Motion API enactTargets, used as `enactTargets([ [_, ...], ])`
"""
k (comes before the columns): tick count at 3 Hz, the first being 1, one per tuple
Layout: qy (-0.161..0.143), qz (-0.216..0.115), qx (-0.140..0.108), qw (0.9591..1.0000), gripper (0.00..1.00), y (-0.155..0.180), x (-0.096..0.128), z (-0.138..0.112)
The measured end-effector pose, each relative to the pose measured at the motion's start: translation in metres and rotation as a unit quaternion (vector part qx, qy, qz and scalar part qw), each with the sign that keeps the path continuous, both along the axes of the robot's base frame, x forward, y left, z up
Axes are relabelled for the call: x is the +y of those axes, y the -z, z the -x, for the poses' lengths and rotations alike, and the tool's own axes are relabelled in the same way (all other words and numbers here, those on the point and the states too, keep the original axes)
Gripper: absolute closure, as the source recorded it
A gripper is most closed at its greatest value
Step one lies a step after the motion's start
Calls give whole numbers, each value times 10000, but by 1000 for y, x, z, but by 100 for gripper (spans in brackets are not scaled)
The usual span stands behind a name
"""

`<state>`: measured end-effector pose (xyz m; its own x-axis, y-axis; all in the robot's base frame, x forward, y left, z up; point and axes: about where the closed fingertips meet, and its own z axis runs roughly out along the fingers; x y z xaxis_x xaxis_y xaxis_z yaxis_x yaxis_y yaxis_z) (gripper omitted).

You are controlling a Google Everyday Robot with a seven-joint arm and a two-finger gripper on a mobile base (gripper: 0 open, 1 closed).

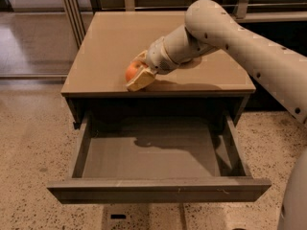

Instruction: Place orange into top drawer

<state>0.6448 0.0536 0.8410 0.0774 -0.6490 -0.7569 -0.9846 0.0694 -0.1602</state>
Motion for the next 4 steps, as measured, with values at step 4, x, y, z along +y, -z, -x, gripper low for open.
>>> enactTargets([
  [4,-745,-258,362,9962,100,-17,5,114],
])
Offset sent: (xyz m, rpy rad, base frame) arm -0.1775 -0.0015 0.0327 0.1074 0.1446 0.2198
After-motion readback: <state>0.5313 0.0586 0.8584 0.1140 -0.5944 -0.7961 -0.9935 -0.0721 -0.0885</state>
